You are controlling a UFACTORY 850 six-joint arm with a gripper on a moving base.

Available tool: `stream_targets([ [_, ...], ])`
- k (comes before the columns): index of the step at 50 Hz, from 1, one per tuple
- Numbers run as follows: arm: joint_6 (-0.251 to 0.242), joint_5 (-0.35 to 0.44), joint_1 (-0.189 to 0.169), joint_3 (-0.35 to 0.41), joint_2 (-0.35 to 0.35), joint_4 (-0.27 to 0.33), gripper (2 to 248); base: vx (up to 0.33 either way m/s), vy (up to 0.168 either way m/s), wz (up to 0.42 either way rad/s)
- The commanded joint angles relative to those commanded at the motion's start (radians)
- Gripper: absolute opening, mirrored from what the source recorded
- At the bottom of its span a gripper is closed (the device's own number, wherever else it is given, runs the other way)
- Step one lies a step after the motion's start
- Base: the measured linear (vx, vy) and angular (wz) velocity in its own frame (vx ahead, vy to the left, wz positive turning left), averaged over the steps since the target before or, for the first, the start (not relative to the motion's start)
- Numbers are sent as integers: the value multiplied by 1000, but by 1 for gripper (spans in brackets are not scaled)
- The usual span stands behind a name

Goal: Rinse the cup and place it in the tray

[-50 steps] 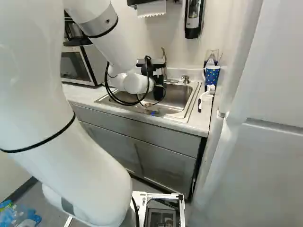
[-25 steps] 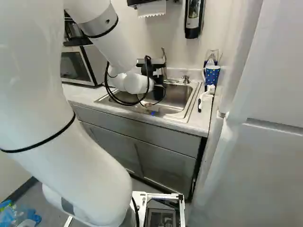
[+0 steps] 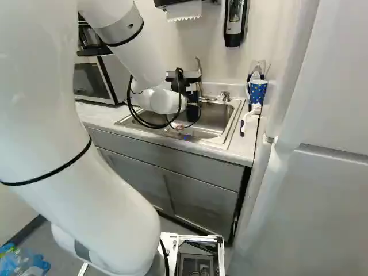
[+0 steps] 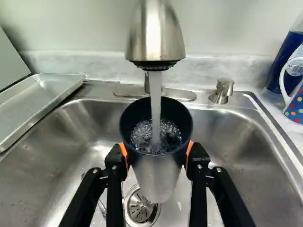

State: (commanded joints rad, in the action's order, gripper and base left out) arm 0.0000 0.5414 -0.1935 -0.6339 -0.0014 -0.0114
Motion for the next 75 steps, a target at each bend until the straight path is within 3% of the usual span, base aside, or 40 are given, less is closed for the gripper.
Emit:
stream_targets([
  [59,0,0,0,0,0,0,125,0,0,0],
  [75,0,0,40,-4,-3,0,125,0,0,0],
])
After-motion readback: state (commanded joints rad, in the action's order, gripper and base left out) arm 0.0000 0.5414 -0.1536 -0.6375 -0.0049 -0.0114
